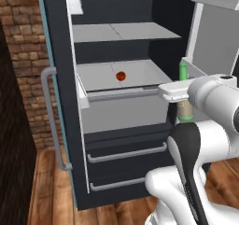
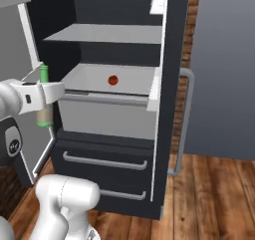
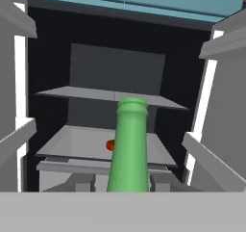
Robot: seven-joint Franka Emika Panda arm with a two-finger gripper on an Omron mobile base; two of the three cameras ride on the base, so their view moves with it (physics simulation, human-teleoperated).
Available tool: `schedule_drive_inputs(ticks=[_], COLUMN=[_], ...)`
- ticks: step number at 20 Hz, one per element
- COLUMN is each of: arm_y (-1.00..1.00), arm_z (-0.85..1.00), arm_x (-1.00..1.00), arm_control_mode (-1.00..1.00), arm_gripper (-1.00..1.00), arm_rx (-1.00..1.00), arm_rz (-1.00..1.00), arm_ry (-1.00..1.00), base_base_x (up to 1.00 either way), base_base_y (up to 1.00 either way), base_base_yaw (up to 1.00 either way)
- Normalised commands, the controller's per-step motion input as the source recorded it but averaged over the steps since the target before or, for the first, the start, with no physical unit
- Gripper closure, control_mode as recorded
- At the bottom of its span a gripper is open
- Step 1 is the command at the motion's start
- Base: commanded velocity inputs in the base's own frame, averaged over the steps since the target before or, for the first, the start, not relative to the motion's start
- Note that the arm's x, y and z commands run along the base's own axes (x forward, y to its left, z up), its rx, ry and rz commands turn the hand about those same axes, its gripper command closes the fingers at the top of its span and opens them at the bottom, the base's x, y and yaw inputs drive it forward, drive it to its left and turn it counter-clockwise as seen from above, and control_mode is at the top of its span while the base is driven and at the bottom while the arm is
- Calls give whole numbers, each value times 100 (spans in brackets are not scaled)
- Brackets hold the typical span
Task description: Place the beer on the top shelf of the fridge to keep it out of children's reach, and place the broccoli and tomato on lower shelves for easy access.
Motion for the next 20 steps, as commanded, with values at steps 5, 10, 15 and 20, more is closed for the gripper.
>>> schedule_drive_inputs(ticks=[5, 10, 15, 20], arm_y=[0, 0, 0, 0], arm_z=[0, 0, 0, 0], arm_x=[0, 0, 0, 0], arm_control_mode=[100, 100, 100, 100], arm_gripper=[100, 100, 100, 100], arm_rx=[0, 0, 0, 0], arm_rz=[0, 0, 0, 0], arm_ry=[0, 0, 0, 0], base_base_x=[24, 28, 40, 47], base_base_y=[22, 6, 0, 0], base_base_yaw=[-16, -2, 0, 0])
